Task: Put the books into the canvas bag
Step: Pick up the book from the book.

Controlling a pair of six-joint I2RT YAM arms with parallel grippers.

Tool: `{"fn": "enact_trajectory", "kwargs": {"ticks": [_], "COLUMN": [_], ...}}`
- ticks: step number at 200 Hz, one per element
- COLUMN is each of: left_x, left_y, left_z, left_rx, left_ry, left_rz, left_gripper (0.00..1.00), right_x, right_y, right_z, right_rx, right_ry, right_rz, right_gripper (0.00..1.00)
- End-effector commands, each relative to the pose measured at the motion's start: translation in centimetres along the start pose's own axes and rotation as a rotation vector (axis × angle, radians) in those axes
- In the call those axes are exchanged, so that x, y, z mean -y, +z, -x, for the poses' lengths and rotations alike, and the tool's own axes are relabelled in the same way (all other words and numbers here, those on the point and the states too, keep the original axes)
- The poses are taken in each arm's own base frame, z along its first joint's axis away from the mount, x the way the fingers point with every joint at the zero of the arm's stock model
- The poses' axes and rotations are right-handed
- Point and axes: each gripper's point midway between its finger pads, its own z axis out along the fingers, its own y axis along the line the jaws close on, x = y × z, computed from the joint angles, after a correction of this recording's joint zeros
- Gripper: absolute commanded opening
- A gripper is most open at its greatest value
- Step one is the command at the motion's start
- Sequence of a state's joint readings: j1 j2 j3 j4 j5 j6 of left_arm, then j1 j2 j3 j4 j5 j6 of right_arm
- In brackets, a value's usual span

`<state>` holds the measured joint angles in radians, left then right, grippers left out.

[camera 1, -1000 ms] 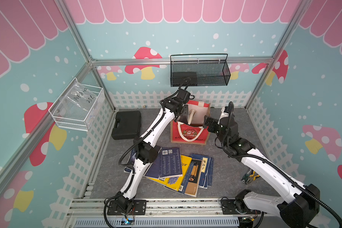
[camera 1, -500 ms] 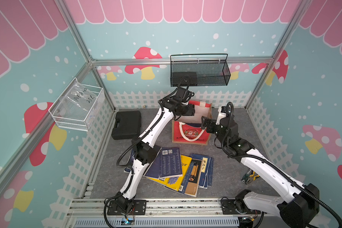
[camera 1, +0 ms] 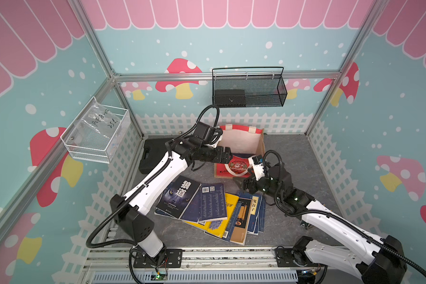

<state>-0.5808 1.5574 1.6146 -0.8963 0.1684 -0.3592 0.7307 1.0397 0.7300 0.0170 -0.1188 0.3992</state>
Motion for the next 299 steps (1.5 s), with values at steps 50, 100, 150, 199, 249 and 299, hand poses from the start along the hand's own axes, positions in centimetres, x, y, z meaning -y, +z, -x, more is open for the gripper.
{"fn": "enact_trajectory", "kwargs": {"ticks": [50,100,150,199,249,299], "left_x": [-6.7,-7.9,-9.4,-8.5,-7.1,-4.8], "left_y": [1.4,4.3,6.6,8.0,8.4,6.9], "left_z": [-10.0,-13.8,-16.7,-18.4,-17.9,-16.1], "left_rx": [0.016,0.01,-0.026,-0.057,-0.037,0.027], "left_ry": [-0.163,-0.283,-0.36,-0.419,-0.431,-0.394], "left_rz": [0.082,0.001,0.013,-0.085,-0.183,-0.317], "left_gripper": [0.98,0.98,0.98,0.98,0.98,0.97], "right_x": [-6.0,-4.7,-3.2,-1.4,-5.6,-4.8], "right_y": [5.1,8.1,10.4,11.8,11.5,9.9], "right_z": [-7.7,-10.7,-12.3,-14.5,-13.1,-10.9], "right_rx": [-0.253,-0.314,-0.366,-0.422,-0.348,-0.248], "right_ry": [0.036,0.145,0.157,0.182,0.157,0.173], "right_rz": [0.218,0.156,0.109,0.083,0.37,0.364], "right_gripper": [0.99,1.0,1.0,1.0,0.98,0.93]}}
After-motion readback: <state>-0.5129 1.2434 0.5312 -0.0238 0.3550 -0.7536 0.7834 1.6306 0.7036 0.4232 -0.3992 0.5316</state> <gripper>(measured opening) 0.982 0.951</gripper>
